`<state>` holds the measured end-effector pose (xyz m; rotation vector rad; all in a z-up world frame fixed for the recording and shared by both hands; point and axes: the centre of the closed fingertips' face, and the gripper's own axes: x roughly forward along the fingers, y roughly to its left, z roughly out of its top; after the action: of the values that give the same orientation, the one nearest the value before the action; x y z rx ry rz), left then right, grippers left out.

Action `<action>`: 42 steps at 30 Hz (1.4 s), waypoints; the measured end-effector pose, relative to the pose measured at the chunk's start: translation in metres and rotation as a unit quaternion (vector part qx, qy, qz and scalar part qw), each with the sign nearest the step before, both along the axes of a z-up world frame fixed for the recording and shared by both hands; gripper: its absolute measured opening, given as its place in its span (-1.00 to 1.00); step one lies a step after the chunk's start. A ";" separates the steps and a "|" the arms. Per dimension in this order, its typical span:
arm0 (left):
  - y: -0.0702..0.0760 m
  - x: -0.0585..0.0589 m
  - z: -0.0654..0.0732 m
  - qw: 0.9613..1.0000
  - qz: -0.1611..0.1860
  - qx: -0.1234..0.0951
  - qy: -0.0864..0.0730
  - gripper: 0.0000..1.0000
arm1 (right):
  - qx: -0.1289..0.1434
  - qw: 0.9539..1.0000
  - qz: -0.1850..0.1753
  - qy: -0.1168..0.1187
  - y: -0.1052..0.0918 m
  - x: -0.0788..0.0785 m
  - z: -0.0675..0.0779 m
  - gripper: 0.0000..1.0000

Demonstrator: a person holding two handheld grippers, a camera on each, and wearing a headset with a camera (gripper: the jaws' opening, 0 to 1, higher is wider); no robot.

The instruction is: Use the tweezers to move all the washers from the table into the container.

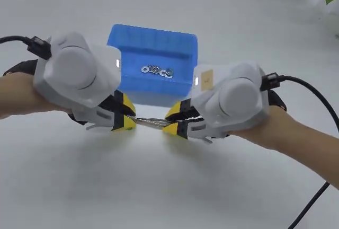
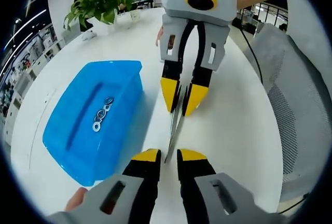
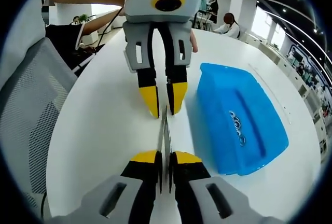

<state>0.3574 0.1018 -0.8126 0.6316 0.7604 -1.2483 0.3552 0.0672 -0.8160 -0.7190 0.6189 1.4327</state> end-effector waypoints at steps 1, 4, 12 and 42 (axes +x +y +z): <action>0.001 0.001 0.001 1.000 0.004 0.003 -0.004 -0.63 | -0.002 1.000 -0.002 -0.002 -0.001 0.001 0.000 -0.76; 0.005 -0.002 0.004 1.000 0.012 0.006 -0.005 -0.61 | -0.011 1.000 -0.013 -0.016 -0.005 0.004 0.001 -0.70; 0.028 -0.006 0.046 0.993 0.102 -0.047 -0.038 -0.35 | 0.037 0.995 -0.066 -0.061 -0.019 0.011 0.036 -0.53; 0.052 -0.073 0.154 0.966 0.195 -0.115 -0.128 0.99 | 0.120 0.967 -0.194 -0.111 -0.077 -0.024 0.136 1.00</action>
<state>0.2849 0.1543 -0.6588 0.4154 0.4849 -0.8550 0.3314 -0.0102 -0.6803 -0.5223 0.3775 1.0254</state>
